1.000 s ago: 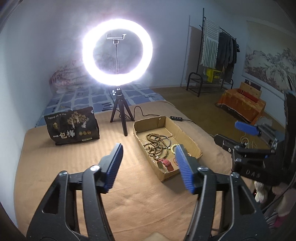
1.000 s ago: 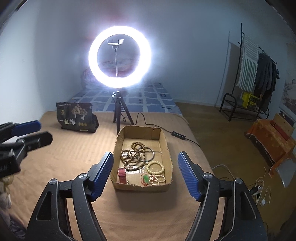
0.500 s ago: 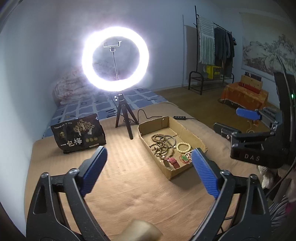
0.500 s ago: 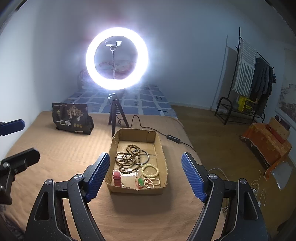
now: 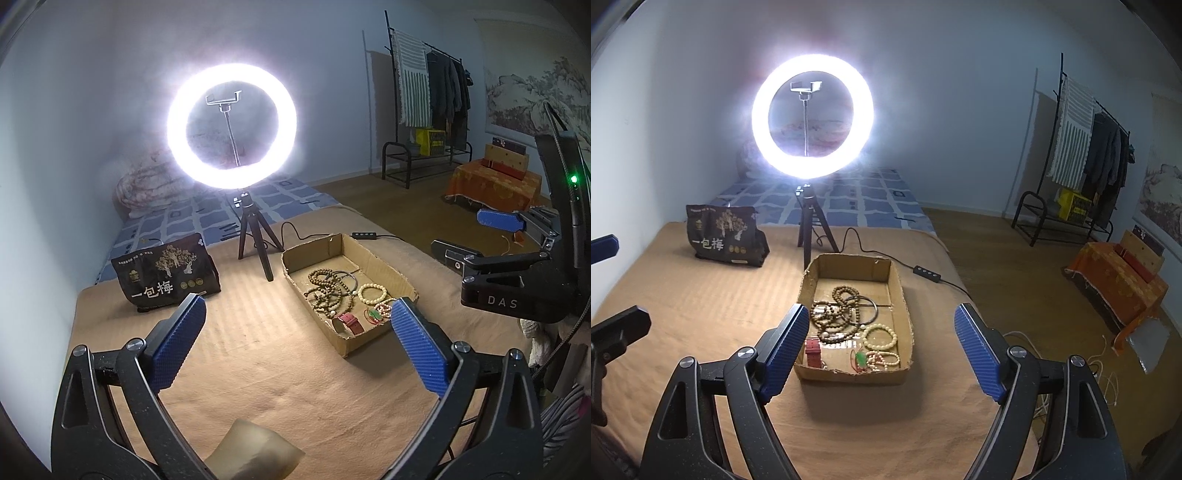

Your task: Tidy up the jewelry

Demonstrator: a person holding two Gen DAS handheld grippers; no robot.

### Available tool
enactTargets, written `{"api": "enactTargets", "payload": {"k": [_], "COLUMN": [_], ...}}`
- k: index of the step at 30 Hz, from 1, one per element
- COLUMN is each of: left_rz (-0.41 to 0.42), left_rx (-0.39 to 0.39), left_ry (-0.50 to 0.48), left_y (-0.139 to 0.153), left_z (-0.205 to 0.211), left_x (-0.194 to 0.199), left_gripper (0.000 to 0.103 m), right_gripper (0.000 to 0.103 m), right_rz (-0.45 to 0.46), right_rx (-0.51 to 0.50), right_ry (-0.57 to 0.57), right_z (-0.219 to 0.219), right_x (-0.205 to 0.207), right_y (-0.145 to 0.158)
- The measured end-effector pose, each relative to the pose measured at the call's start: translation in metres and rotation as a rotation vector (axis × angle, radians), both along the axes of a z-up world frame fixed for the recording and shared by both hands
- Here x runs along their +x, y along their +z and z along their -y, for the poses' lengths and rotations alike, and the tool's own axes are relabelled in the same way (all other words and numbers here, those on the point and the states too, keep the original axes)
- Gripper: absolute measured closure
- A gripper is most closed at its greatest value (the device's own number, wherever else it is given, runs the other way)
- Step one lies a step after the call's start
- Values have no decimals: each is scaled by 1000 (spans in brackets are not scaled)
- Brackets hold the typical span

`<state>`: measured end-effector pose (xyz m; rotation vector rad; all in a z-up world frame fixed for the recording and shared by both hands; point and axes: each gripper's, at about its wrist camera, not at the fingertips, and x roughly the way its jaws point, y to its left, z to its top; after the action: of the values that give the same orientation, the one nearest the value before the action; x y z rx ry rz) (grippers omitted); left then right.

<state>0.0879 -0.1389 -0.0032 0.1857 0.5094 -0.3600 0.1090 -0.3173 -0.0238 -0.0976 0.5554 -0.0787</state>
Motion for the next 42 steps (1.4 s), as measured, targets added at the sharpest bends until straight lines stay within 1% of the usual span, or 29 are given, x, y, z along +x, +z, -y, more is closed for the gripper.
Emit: {"api": "enactTargets", "payload": {"k": [33, 42], "left_rz": [-6, -5], "left_rx": [2, 4], "left_ry": [0, -2], "left_y": [0, -1], "left_z": [0, 0], "left_x": [3, 3], "left_gripper": [1, 1], "right_gripper": [21, 21], "right_rz": [-7, -14], "right_rx": [-3, -7], "right_ry": [-4, -3], "right_z": [2, 2], "right_x": [-1, -4], "right_y": [-1, -5]}}
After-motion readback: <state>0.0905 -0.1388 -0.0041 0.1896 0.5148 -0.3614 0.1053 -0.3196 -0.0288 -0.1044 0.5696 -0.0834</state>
